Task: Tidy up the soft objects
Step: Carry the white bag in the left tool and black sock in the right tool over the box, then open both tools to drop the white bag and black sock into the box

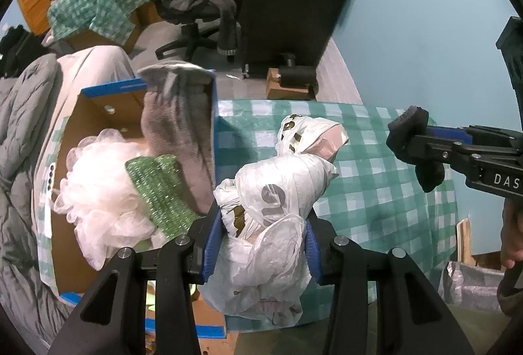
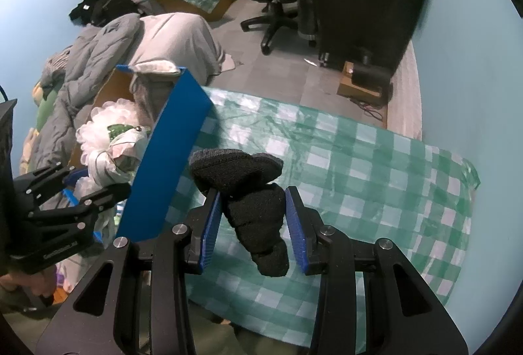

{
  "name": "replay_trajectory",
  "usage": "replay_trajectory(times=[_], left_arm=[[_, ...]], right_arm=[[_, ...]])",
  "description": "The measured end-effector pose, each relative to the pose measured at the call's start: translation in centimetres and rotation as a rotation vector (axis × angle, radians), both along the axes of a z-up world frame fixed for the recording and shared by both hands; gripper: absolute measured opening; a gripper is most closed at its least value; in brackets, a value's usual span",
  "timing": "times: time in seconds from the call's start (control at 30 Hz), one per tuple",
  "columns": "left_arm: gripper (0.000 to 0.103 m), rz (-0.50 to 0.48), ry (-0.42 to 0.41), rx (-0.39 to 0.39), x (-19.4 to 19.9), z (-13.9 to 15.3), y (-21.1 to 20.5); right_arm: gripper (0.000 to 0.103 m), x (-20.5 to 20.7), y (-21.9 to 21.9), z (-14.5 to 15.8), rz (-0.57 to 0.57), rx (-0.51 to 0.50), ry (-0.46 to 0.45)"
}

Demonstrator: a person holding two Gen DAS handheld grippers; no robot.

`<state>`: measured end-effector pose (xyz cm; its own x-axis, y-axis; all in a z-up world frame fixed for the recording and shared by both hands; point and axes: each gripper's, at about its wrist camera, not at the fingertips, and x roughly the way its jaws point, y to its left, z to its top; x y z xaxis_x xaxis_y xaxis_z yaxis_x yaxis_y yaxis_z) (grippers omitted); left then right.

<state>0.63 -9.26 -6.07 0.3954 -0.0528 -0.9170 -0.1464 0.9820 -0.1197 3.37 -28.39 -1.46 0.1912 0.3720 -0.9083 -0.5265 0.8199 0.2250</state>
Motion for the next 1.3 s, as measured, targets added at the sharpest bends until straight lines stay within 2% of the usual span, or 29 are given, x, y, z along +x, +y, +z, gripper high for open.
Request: replay_trajectory(times=[0.33, 0.8, 1.3], left_arm=[[0.045, 0.084, 0.008, -0.010, -2.2, -0.1, 2.5], [0.045, 0.238, 0.005, -0.002, -5.3, -0.3, 8.2], [0.045, 0.329, 0.015, 0.000, -7.3, -2.8, 12.9]], right_arm=[[0.038, -0.6, 3.4, 0.5, 0.076, 0.016, 0.001], [0.038, -1.8, 9.9, 0.9, 0.196, 0.048, 0.001], [0.038, -3.0, 16.6, -0.9, 0.303, 0.057, 0.049]])
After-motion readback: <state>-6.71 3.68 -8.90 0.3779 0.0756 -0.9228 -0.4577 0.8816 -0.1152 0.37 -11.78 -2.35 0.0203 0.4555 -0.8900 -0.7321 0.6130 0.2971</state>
